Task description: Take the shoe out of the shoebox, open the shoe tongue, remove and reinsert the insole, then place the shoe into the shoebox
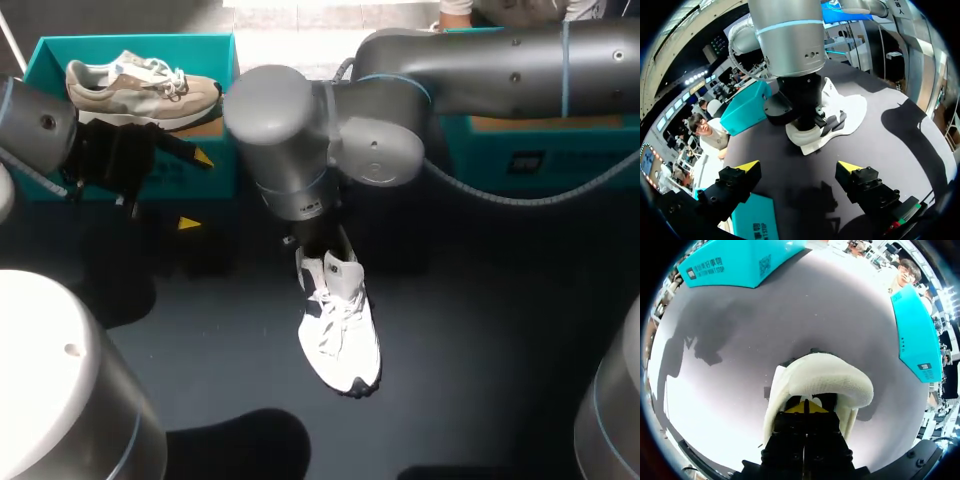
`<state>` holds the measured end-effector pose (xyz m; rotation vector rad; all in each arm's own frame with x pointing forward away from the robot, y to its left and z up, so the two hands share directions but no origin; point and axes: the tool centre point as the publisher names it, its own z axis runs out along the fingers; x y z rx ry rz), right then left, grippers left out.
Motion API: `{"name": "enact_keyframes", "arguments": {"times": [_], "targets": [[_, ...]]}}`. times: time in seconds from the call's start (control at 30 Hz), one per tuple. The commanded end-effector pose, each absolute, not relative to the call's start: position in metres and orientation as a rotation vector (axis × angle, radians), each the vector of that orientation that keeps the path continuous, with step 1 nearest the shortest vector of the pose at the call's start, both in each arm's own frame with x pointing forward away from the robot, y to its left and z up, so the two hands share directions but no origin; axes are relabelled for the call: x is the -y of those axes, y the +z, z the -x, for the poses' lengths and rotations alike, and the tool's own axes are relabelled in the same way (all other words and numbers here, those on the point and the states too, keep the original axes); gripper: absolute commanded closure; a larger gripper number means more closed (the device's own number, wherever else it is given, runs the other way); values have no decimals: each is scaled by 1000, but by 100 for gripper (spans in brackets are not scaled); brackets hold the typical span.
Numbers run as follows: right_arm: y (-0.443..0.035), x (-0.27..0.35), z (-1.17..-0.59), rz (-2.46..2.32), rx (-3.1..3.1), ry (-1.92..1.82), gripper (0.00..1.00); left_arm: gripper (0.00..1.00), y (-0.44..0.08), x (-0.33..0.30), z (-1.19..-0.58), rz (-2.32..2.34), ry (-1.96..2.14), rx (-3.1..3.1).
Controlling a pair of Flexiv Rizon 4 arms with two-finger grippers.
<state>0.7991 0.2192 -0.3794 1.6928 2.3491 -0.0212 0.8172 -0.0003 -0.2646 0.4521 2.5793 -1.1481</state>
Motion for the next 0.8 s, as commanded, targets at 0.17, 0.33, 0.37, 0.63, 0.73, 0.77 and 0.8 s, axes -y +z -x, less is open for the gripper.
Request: {"name": "enact_keyframes", "arguments": {"times": [0.17,0.33,0.37,0.63,0.73,0.77,0.8], "targets": [[-346,-202,-784,-1815,-2435,-93,100,0,-264,0,-816,-453,-1144,-2581],[-348,-197,-760,-1907,-2493,-181,100,0,-264,0,-816,-453,-1144,-2581],[-349,-197,-755,-1921,-2504,-199,100,0,-264,0,-816,-453,-1144,-2581],[-350,-199,-742,-1986,-2491,-211,0,0,-264,0,-816,-453,-1144,-2581],[-351,-201,-743,-1984,-2490,-209,0,0,-264,0,-816,-453,-1144,-2581],[-351,-201,-744,-1972,-2491,-209,0,0,-264,0,-816,-453,-1144,-2581],[-351,-202,-745,-1962,-2496,-198,0,0,-264,0,-816,-453,-1144,-2581]]}}
